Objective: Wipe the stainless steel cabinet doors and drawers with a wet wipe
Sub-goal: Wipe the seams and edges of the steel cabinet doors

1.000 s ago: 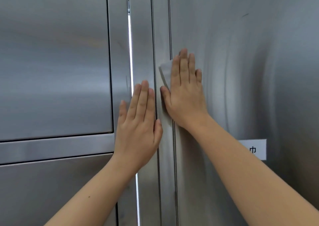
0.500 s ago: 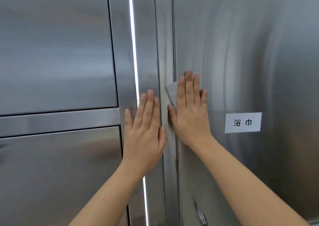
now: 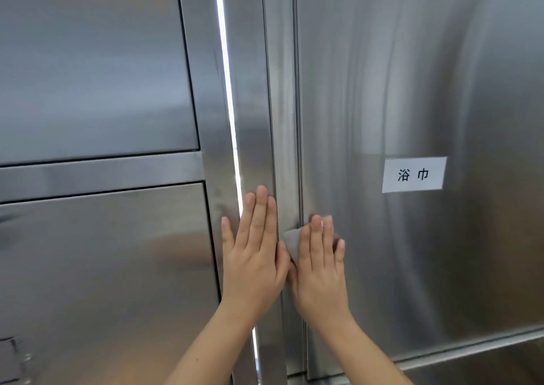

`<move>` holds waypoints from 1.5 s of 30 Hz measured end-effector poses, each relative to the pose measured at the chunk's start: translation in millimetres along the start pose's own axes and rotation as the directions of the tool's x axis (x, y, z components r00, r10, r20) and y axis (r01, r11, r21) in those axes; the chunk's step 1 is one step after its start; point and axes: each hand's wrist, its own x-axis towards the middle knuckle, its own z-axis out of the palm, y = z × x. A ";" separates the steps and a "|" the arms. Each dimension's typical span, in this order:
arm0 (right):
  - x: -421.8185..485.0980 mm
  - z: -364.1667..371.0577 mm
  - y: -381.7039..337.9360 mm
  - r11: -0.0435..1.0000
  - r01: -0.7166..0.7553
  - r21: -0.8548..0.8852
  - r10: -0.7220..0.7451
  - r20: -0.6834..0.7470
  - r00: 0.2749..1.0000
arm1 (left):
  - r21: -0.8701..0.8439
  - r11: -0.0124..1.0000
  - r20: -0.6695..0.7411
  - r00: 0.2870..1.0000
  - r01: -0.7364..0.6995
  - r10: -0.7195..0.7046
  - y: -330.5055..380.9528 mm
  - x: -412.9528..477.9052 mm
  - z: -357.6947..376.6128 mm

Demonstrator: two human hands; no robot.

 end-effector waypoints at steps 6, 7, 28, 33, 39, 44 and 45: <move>53.2 -7.8 5.2 1.000 -0.021 -0.008 0.021 -0.010 1.000 | 0.026 0.999 -0.004 1.000 -0.023 0.023 -1.2 -21.1 5.5; 52.1 -6.8 5.4 1.000 -0.023 0.000 0.023 -0.013 1.000 | 0.032 0.999 -0.003 1.000 -0.024 0.024 -0.9 -24.3 6.1; -48.0 13.3 -6.3 0.987 -0.132 0.094 0.129 0.044 0.991 | 0.027 0.992 0.053 0.991 -0.121 0.120 -3.2 -88.0 20.7; -116.2 21.2 -16.9 0.994 -0.089 0.057 0.080 0.132 0.988 | 0.034 0.986 0.074 0.985 -0.161 0.159 -5.7 -103.1 23.6; -171.4 18.6 -20.3 0.997 -0.071 0.039 0.059 0.253 0.966 | 0.033 0.983 0.112 0.978 -0.180 0.175 -8.5 -110.5 23.8; -139.2 21.8 -23.5 0.981 -0.144 0.129 0.123 0.160 0.979 | 0.015 0.985 0.107 0.980 -0.171 0.168 -8.0 -110.8 23.7; -134.3 23.4 -23.0 0.979 -0.148 0.142 0.128 0.142 0.982 | 0.013 0.986 0.110 0.980 -0.167 0.164 -7.4 -110.9 23.8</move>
